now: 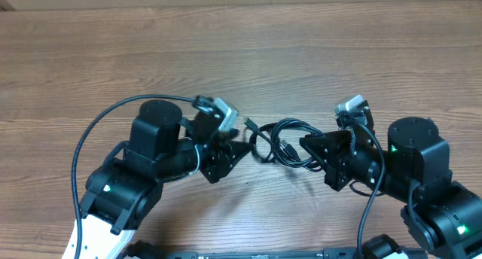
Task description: Untangle cables
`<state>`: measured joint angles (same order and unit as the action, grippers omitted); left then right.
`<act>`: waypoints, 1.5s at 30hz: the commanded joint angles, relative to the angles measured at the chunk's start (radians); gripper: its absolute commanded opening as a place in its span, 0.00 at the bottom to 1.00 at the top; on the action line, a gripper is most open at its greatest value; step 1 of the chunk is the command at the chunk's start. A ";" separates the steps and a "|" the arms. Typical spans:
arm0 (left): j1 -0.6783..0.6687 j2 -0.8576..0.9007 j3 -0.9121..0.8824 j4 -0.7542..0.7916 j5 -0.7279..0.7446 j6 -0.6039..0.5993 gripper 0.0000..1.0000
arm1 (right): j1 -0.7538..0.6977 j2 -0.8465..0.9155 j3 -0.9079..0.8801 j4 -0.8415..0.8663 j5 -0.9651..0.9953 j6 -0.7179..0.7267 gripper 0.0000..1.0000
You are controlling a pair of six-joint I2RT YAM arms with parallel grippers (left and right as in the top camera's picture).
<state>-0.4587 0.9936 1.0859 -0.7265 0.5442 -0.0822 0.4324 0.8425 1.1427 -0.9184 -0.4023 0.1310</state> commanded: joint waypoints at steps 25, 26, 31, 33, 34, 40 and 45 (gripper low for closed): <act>0.000 -0.016 0.009 0.110 0.090 -0.431 1.00 | -0.002 -0.006 0.020 0.132 0.037 0.426 0.04; 0.000 -0.014 0.009 0.126 0.104 -0.455 1.00 | -0.002 -0.006 0.020 0.133 0.038 0.426 0.04; 0.000 -0.013 0.009 0.174 0.130 -0.571 1.00 | -0.002 -0.006 0.020 0.134 0.042 0.416 0.04; 0.000 -0.013 0.009 0.184 0.130 -0.617 0.97 | -0.002 -0.006 0.020 0.145 0.042 0.383 0.04; 0.000 -0.013 0.009 0.188 0.130 -0.635 0.95 | -0.002 -0.006 0.020 0.149 0.041 0.370 0.04; 0.000 -0.013 0.010 0.193 0.130 -0.712 0.81 | -0.002 -0.006 0.020 0.185 0.033 0.361 0.04; 0.000 -0.012 0.009 0.199 0.129 -0.711 0.73 | -0.002 -0.004 0.020 0.203 -0.017 0.336 0.04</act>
<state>-0.4583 0.9901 1.0863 -0.5369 0.6590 -0.7650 0.4324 0.8429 1.1427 -0.7338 -0.3721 0.4980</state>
